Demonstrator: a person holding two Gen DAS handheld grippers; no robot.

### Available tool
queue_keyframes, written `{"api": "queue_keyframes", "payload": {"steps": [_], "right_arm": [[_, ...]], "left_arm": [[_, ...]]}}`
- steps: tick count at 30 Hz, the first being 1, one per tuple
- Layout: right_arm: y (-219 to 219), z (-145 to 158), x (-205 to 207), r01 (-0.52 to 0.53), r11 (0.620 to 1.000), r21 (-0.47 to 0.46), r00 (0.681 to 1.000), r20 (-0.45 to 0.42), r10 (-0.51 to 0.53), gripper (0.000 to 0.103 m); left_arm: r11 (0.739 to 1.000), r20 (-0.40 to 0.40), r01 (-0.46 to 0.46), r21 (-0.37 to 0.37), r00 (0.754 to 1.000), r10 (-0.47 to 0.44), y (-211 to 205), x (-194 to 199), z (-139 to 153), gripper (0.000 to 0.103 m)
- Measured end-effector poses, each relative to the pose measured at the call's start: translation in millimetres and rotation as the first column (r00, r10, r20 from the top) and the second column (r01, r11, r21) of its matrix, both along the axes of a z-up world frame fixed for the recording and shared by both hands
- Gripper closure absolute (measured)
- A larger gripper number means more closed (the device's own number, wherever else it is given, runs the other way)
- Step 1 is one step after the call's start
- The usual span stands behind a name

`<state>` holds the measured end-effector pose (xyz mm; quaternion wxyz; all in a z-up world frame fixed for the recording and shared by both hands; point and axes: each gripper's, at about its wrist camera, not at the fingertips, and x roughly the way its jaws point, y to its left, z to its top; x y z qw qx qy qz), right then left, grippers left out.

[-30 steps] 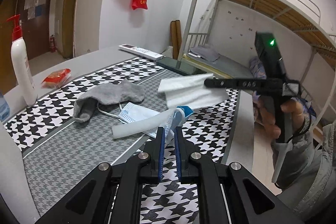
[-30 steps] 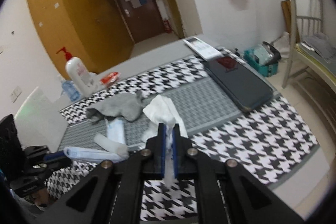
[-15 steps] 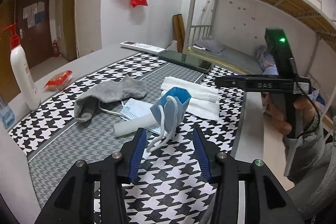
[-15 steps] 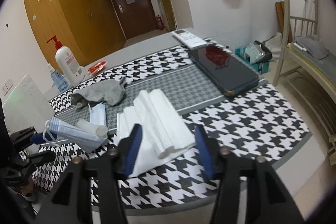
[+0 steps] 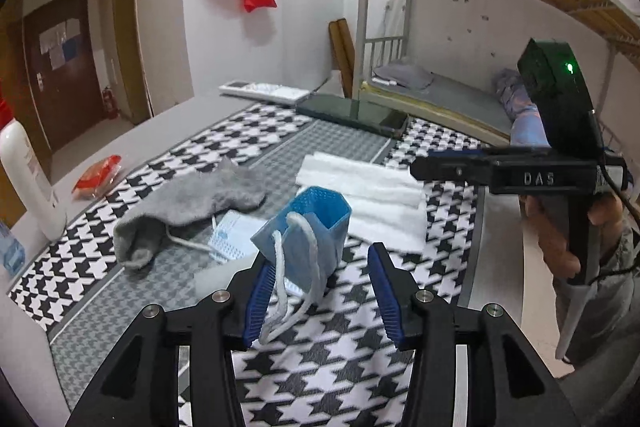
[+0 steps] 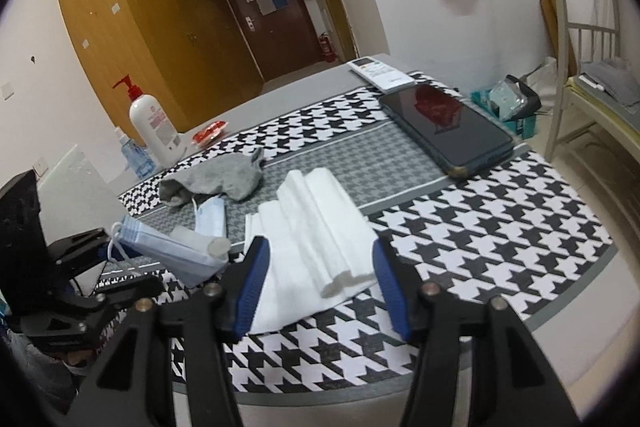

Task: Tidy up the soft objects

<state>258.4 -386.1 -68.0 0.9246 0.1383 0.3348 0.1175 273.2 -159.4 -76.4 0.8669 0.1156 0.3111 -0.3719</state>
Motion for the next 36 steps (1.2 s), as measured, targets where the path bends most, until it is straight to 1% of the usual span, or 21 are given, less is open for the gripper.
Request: {"api": "queue_keyframes", "payload": {"steps": [2, 5, 6, 7, 8, 9, 11, 12, 15, 17, 19, 23, 26, 29, 32, 33, 36], "right_arm": [[-2, 0, 0, -0.003, 1.0, 0.009, 1.0, 0.002, 0.003, 0.045], [-4, 0, 2, 0.001, 1.0, 0.01, 1.0, 0.002, -0.002, 0.045], [-5, 0, 3, 0.002, 1.0, 0.009, 1.0, 0.0, -0.002, 0.045], [-5, 0, 4, 0.002, 1.0, 0.007, 1.0, -0.003, -0.002, 0.045], [-5, -1, 5, 0.0, 1.0, 0.005, 1.0, -0.005, 0.0, 0.045], [-5, -2, 5, -0.002, 1.0, 0.005, 1.0, -0.006, 0.002, 0.045], [-3, -2, 6, -0.015, 1.0, 0.006, 1.0, -0.007, 0.015, 0.045], [-2, -2, 6, -0.021, 1.0, 0.006, 1.0, -0.005, 0.021, 0.045], [4, -2, 6, -0.049, 0.999, -0.013, 0.999, -0.009, 0.049, 0.045], [11, -1, 5, -0.064, 0.997, -0.049, 0.998, -0.007, 0.064, 0.045], [16, 2, 5, -0.077, 0.994, -0.08, 0.997, -0.006, 0.077, 0.045], [25, 5, 9, -0.085, 0.988, -0.126, 0.996, -0.011, 0.084, 0.045], [29, 4, 17, -0.099, 0.985, -0.143, 0.995, -0.03, 0.095, 0.045], [37, 3, 20, -0.119, 0.977, -0.174, 0.993, -0.042, 0.113, 0.045], [48, 1, 23, -0.146, 0.962, -0.23, 0.989, -0.058, 0.136, 0.045], [51, 0, 24, -0.15, 0.957, -0.248, 0.988, -0.062, 0.139, 0.045], [57, -2, 27, -0.157, 0.949, -0.274, 0.987, -0.074, 0.142, 0.045]], "left_arm": [[1.0, 0.011, -0.002, -0.024, 1.0, 0.002, -1, -1, 3, 0.054], [1.0, 0.015, -0.009, -0.018, 1.0, 0.009, -6, 1, 1, 0.054], [1.0, 0.012, -0.016, -0.02, 1.0, 0.016, -7, 2, 0, 0.056], [0.999, -0.001, -0.022, -0.024, 1.0, 0.022, -9, 5, -2, 0.06], [1.0, -0.021, -0.023, -0.019, 1.0, 0.023, -10, 7, -5, 0.073], [1.0, -0.036, -0.025, -0.014, 0.999, 0.024, -12, 9, -6, 0.084], [0.999, -0.057, -0.027, -0.018, 0.998, 0.026, -14, 12, -8, 0.087], [0.999, -0.059, -0.03, -0.026, 0.998, 0.028, -13, 12, -7, 0.094], [0.998, -0.072, -0.007, -0.056, 0.997, 0.003, -10, 11, -5, 0.096], [0.997, -0.089, 0.013, -0.083, 0.996, -0.021, -6, 9, -2, 0.097], [0.991, -0.099, 0.035, -0.128, 0.994, -0.048, 0, 6, 4, 0.097], [0.972, -0.075, 0.065, -0.227, 0.994, -0.084, 18, -2, 22, 0.097], [0.959, -0.053, 0.044, -0.28, 0.997, -0.061, 33, -3, 33, 0.097], [0.938, -0.051, 0.008, -0.346, 0.998, -0.027, 52, 0, 45, 0.097], [0.893, -0.059, -0.03, -0.449, 0.998, 0.004, 73, 3, 56, 0.097], [0.891, -0.057, -0.036, -0.453, 0.998, 0.011, 74, 4, 57, 0.097], [0.905, -0.037, -0.047, -0.424, 0.999, 0.035, 74, 1, 58, 0.097]]}}
